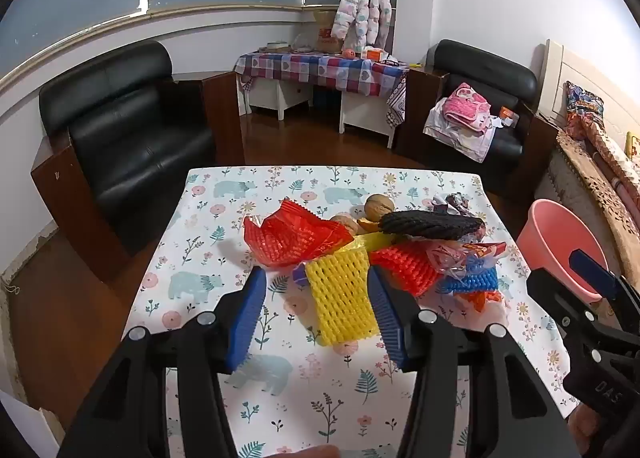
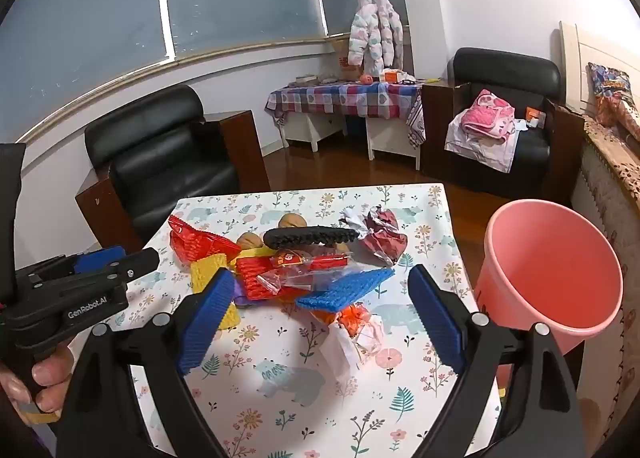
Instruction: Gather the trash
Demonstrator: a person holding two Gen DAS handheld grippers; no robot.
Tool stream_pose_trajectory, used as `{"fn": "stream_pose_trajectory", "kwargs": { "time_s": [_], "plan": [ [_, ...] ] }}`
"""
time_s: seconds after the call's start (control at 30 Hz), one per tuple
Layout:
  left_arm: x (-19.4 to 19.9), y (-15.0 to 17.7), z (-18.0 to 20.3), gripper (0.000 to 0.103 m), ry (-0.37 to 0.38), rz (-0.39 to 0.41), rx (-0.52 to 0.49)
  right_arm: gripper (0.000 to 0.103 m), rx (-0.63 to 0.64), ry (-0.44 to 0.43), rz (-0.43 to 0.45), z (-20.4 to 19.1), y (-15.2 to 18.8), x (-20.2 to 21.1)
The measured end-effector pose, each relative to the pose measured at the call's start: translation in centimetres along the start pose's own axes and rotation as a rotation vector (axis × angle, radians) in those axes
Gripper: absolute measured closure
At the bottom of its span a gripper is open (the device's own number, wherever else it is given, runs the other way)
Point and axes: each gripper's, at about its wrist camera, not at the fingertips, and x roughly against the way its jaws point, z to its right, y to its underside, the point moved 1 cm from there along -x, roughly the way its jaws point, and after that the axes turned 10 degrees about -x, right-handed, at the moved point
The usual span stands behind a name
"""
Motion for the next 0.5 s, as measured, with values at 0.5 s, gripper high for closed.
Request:
{"fn": "stream_pose_trajectory", "kwargs": {
  "time_s": [0.5],
  "plan": [
    [0.02, -0.02, 0.02, 0.051, 0.001, -0.001, 0.001, 0.014, 0.001, 0.007, 0.014, 0.55, 0.48, 0.01]
  ]
}}
